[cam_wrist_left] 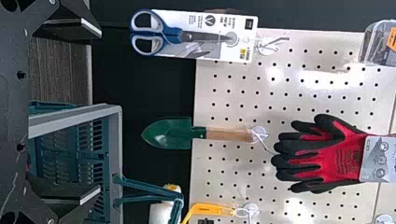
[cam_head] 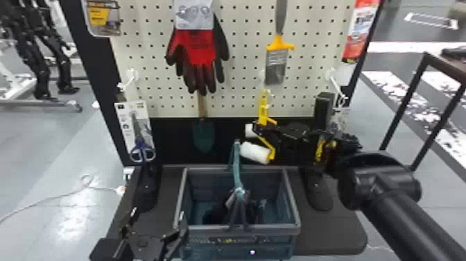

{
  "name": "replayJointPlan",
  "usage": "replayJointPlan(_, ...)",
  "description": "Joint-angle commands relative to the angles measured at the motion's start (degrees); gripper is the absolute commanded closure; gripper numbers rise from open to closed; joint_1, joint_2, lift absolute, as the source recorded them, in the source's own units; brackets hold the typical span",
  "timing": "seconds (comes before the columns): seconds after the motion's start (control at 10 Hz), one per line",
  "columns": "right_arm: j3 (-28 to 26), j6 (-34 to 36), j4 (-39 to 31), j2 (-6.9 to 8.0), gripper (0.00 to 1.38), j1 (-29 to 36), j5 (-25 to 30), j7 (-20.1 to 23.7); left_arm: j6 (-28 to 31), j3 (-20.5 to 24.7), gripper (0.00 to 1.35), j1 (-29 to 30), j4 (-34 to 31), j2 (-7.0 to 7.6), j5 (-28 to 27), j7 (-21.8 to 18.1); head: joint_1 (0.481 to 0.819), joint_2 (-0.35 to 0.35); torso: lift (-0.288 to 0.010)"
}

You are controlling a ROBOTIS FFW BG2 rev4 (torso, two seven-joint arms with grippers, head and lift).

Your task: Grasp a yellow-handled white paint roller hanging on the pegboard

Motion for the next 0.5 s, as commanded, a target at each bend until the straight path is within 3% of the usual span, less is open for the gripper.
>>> replayJointPlan(0.0,0.65,0.01,0.02,-0.26,1.28,-0.14,-0.40,0.09,-0.02,-0.02,0.14,-0.09,0.09,0.06,0.02,0.00,0.549,0.000,-0.100)
replayJointPlan(0.4,1.53,0.01,0.19,-0.61,1.28,-0.40,-1.11,0.27,-0.19,-0.20,0.14,-0.35,0.17,0.06,-0.07,0.00,0.549,0.000,-0.100)
